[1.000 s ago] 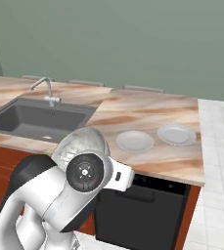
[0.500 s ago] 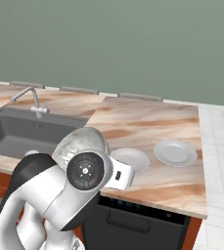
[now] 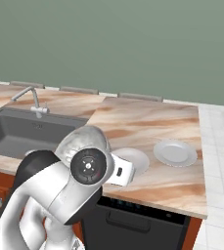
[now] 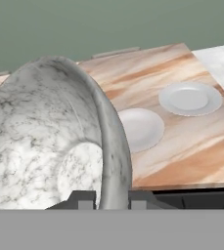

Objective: Move the bowls from the cabinet to the plates on the dining table.

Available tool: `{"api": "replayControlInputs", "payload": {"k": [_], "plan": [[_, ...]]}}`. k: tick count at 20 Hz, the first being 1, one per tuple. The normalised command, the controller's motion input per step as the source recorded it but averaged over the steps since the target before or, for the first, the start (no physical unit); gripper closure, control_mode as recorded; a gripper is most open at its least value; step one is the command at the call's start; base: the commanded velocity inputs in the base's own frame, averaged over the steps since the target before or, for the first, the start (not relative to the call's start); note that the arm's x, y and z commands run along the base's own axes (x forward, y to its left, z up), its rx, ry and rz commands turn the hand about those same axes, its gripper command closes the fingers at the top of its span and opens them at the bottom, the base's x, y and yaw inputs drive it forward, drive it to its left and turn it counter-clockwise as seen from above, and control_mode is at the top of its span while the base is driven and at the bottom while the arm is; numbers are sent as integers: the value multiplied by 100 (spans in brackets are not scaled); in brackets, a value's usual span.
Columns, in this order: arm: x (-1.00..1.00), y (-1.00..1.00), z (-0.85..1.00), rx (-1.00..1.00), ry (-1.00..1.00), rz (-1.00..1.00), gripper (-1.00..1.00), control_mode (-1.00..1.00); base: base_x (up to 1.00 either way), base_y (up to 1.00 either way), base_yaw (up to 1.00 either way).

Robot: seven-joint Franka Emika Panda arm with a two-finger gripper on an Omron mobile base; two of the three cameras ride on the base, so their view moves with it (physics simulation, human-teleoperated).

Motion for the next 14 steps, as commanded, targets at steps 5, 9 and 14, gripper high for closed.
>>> {"api": "replayControlInputs", "payload": {"k": [5,9,14], "plan": [[27,-10,-7,2,0,0,100,-100,0,0,0],[21,-23,-4,6,0,0,100,-100,0,0,0],[15,-30,-4,10,0,0,100,-100,0,0,0]]}}
